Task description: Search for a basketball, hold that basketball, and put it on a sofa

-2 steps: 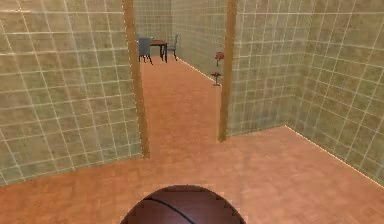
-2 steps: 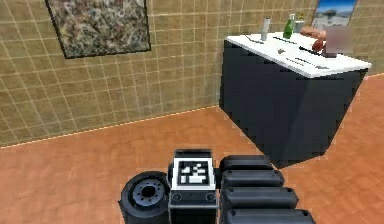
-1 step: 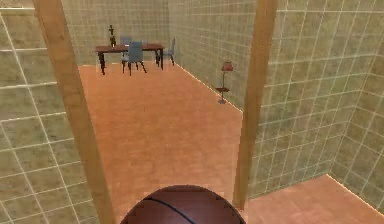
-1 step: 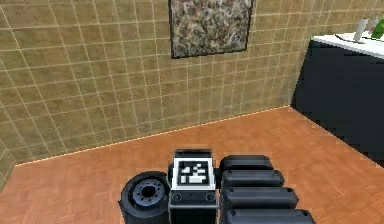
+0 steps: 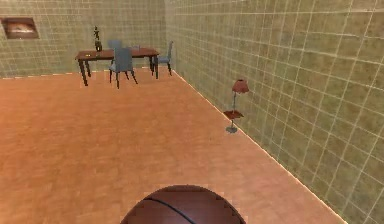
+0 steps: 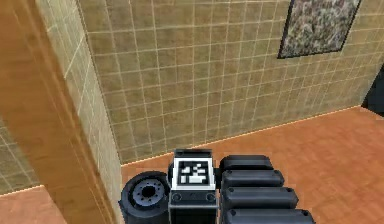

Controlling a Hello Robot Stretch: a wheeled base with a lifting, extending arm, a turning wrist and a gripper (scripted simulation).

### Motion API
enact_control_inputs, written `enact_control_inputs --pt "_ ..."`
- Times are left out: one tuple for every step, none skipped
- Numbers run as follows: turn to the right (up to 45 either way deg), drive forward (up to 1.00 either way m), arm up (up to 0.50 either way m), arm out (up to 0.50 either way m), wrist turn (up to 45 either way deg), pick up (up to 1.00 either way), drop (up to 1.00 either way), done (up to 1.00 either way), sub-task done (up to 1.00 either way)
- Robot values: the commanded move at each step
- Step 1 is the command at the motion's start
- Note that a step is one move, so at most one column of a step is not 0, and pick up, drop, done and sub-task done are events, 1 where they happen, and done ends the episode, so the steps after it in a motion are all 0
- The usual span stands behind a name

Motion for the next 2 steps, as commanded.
enact_control_inputs --pt "-3.0 0.00 0.00 0.00 0.0 0.00 0.00 0.00 0.00" --pt "0.0 0.20 0.00 0.00 0.0 0.00 0.00 0.00 0.00"
